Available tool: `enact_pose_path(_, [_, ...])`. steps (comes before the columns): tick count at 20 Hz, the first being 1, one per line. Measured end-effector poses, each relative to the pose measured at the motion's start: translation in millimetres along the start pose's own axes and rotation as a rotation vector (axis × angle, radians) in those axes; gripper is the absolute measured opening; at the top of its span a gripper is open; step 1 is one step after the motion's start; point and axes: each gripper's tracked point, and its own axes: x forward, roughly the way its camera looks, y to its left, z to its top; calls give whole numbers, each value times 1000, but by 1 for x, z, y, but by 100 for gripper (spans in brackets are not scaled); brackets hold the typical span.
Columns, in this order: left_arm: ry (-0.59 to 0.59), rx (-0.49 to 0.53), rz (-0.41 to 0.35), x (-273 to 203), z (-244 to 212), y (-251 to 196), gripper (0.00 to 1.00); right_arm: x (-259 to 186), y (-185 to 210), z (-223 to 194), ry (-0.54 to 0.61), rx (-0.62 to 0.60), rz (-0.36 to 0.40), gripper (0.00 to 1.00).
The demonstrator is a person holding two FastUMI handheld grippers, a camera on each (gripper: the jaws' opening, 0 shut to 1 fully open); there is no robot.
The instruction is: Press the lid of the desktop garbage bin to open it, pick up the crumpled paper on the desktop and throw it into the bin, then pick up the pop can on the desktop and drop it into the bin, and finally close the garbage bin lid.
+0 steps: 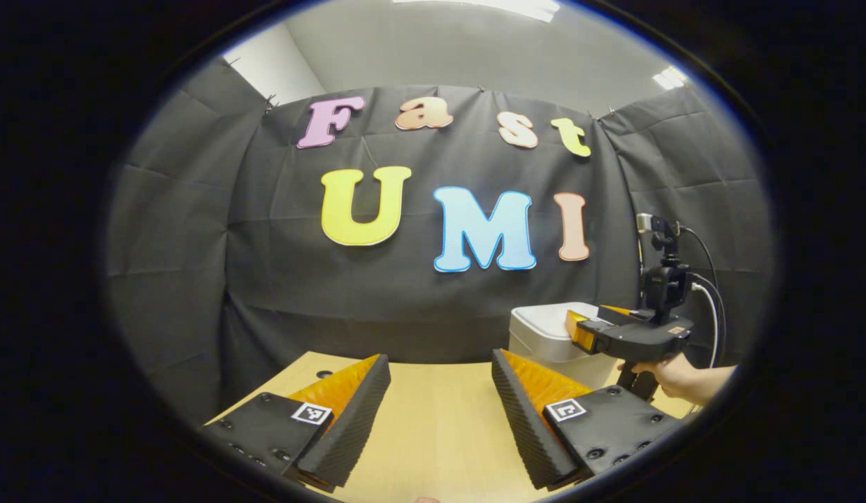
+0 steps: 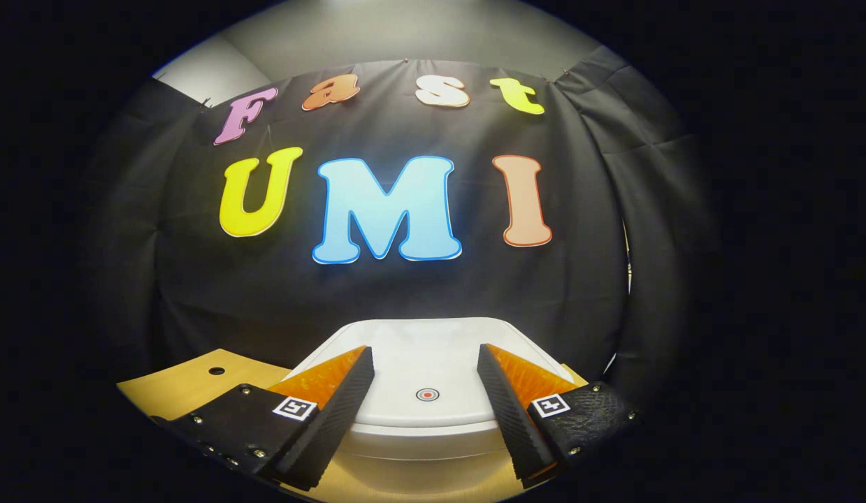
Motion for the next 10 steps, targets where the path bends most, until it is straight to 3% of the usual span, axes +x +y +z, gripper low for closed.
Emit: enact_pose_path(10, [-10,44,95,-29,3,-13,100,-15,-4,2,18,-4,23,95])
